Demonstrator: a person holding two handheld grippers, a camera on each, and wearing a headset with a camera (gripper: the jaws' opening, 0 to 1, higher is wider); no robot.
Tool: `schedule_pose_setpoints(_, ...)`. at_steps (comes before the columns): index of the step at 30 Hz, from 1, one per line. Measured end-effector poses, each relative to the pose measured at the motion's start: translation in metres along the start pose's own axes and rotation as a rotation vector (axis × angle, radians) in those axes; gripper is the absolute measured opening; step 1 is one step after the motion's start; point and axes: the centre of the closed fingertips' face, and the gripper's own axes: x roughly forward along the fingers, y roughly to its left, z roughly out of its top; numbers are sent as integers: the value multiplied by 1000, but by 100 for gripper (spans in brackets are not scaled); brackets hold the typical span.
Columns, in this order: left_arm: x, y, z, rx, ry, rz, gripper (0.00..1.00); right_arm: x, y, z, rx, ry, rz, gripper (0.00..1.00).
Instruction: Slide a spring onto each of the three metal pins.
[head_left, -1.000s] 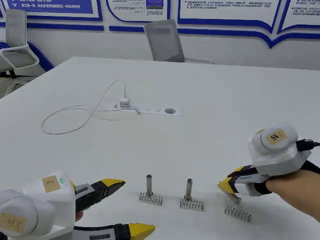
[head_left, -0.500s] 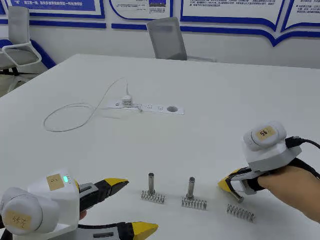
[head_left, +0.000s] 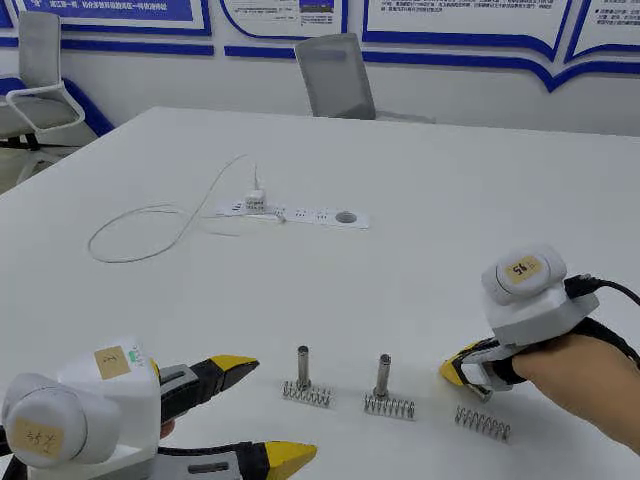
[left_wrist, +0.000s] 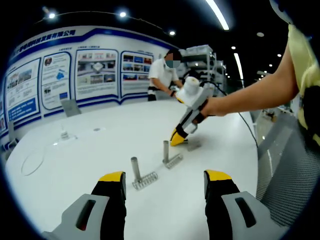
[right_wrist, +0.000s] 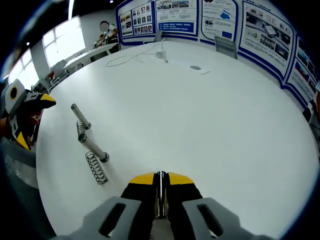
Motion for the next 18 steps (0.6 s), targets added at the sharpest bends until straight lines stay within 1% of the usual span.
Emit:
schedule_pose_setpoints(2, 0, 0, 1, 2, -2, 1, 64, -2, 2, 1, 2, -8, 0, 9)
schedule_pose_setpoints(5, -1, 1, 1, 2, -4, 4, 64, -8, 3, 7, 2, -35, 1, 9)
schedule_pose_setpoints(7, -1, 1, 2, 2, -3, 4, 64, -11, 4, 10, -4, -42, 0, 9)
schedule_pose_setpoints(12, -1, 1, 3, 4, -6, 4, 64, -21, 6, 12, -10, -60, -1, 9)
schedule_pose_setpoints(18, -2, -1, 5, 12, -7, 0, 64, -36, 9, 15, -24, -93, -9, 9)
